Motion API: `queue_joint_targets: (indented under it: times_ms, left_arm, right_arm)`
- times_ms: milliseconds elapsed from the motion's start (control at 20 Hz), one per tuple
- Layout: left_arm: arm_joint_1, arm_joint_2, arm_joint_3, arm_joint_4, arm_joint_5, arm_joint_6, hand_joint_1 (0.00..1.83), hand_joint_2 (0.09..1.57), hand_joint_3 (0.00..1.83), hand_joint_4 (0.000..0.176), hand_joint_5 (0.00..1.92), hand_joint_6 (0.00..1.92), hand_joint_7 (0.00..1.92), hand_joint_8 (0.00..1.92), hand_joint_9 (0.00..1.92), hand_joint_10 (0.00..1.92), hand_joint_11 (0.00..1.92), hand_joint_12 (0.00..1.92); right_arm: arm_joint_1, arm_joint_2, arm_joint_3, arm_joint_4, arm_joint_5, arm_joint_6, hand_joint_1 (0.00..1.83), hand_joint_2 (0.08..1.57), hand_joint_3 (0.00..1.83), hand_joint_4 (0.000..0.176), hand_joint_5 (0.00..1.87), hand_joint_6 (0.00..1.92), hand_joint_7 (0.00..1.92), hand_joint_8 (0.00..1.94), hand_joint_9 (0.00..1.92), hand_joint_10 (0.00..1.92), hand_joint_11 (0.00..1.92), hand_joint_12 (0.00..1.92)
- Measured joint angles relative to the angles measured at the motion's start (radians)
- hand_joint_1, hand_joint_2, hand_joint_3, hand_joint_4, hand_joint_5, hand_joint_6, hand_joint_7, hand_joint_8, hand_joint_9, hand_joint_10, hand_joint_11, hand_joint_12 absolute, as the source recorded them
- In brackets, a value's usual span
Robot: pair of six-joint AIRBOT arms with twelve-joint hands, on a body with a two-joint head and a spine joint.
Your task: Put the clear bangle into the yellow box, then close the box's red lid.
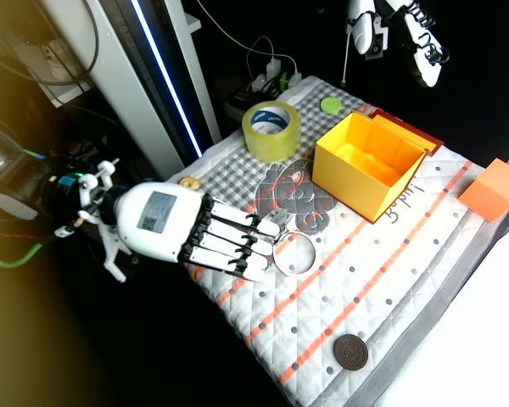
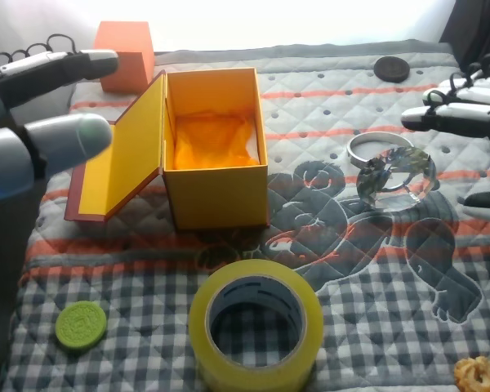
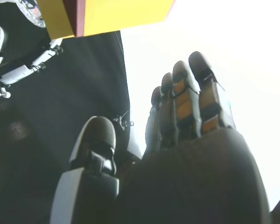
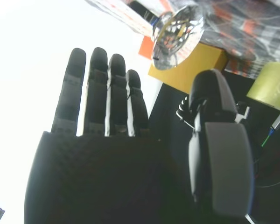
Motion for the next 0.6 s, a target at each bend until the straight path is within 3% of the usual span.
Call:
queue_joint_targets:
  times_ms: [50,150,300,400,450,550,600]
  left_arm:
    - [0.0,0.0,0.0,-0.002,0.0,0.0,0.13,1.19,0.01,0.174,0.3,0.0,0.23,0.0,0.14,0.0,0.0,0.2]
    - [0.0,0.0,0.0,-0.011,0.002,0.0,0.17,1.18,0.0,0.174,0.31,0.01,0.24,0.0,0.14,0.0,0.0,0.17]
    - [0.0,0.0,0.0,-0.011,0.003,0.001,0.16,1.19,0.0,0.176,0.32,0.01,0.24,0.0,0.15,0.0,0.0,0.18]
    - [0.0,0.0,0.0,-0.011,0.003,0.001,0.14,1.2,0.0,0.17,0.32,0.0,0.23,0.0,0.13,0.0,0.0,0.22]
    - [0.0,0.0,0.0,-0.011,0.003,0.0,0.14,1.2,0.0,0.168,0.31,0.0,0.22,0.0,0.12,0.0,0.0,0.21]
    - [0.0,0.0,0.0,-0.011,0.003,0.001,0.19,1.18,0.0,0.162,0.32,0.0,0.25,0.0,0.14,0.0,0.0,0.25]
    - [0.0,0.0,0.0,-0.01,0.003,0.001,0.22,1.18,0.0,0.165,0.32,0.0,0.26,0.0,0.15,0.0,0.0,0.29]
  right_arm:
    - [0.008,-0.009,0.004,0.001,-0.001,0.0,0.99,1.0,0.0,0.136,0.27,0.0,0.23,0.0,0.2,0.0,0.0,0.57]
    - [0.038,-0.049,0.025,0.004,0.0,0.0,0.9,0.99,0.0,0.159,0.24,0.0,0.22,0.0,0.2,0.01,0.01,0.57]
    - [0.075,-0.099,0.048,-0.001,-0.03,0.0,0.74,0.93,0.0,0.166,0.24,0.0,0.25,0.01,0.24,0.01,0.11,0.55]
    - [0.087,-0.128,0.076,0.001,-0.066,0.0,0.74,0.91,0.0,0.176,0.24,0.0,0.22,0.0,0.2,0.0,0.0,0.43]
    - [0.087,-0.136,0.085,0.003,-0.079,0.0,0.74,0.9,0.0,0.176,0.24,0.0,0.22,0.0,0.21,0.0,0.0,0.5]
    - [0.087,-0.149,0.101,0.017,-0.126,0.0,0.68,0.87,0.0,0.176,0.28,0.0,0.37,0.0,0.35,0.0,0.0,0.86]
    - [0.087,-0.151,0.105,0.024,-0.143,0.0,0.77,0.91,0.01,0.176,0.33,0.01,0.35,0.0,0.32,0.0,0.0,0.88]
